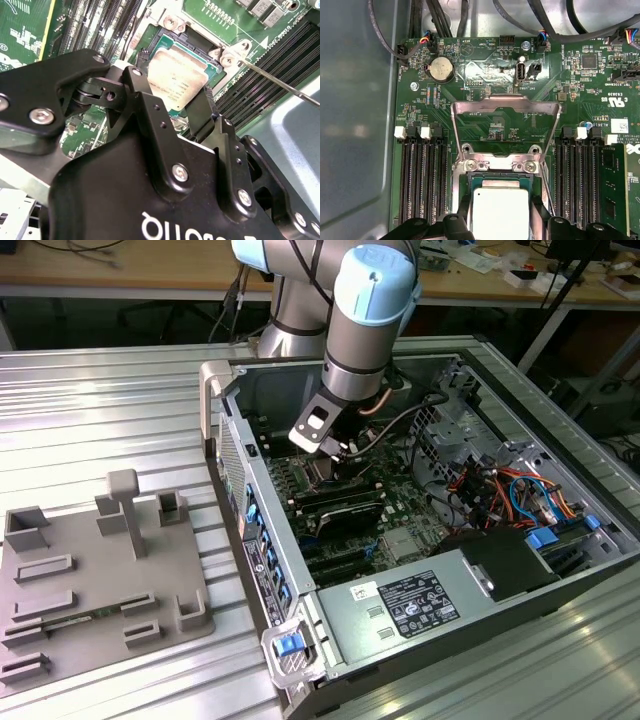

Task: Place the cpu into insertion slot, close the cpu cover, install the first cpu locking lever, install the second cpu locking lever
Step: 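Place the cpu into insertion slot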

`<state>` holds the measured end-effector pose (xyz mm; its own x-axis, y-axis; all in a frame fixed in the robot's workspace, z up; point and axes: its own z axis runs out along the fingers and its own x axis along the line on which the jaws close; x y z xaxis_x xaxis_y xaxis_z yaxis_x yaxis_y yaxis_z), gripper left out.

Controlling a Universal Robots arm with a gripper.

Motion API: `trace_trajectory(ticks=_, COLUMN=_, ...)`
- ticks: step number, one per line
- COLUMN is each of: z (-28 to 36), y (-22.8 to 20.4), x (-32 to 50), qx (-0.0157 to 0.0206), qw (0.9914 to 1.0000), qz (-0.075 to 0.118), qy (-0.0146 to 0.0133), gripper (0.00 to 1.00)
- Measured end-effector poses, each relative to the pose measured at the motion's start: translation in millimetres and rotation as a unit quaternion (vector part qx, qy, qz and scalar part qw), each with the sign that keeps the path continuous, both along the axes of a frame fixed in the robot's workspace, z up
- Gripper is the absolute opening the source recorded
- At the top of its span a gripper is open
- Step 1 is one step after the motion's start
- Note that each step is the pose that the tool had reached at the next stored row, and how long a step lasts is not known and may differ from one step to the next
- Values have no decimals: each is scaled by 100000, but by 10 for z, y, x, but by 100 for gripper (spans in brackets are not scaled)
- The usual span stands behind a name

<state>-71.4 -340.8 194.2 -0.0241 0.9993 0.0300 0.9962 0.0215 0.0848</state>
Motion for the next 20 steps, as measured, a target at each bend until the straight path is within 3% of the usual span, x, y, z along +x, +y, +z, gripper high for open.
trace_trajectory(ticks=6, z=-1, y=0, x=0, qx=19, qw=100000, qz=3, qy=-3, gripper=55)
trace_trajectory(ticks=8, z=-6, y=4, x=3, qx=55, qw=100000, qz=-2, qy=-45, gripper=61)
trace_trajectory(ticks=20, z=-4, y=4, x=3, qx=52, qw=100000, qz=-24, qy=-35, gripper=61)
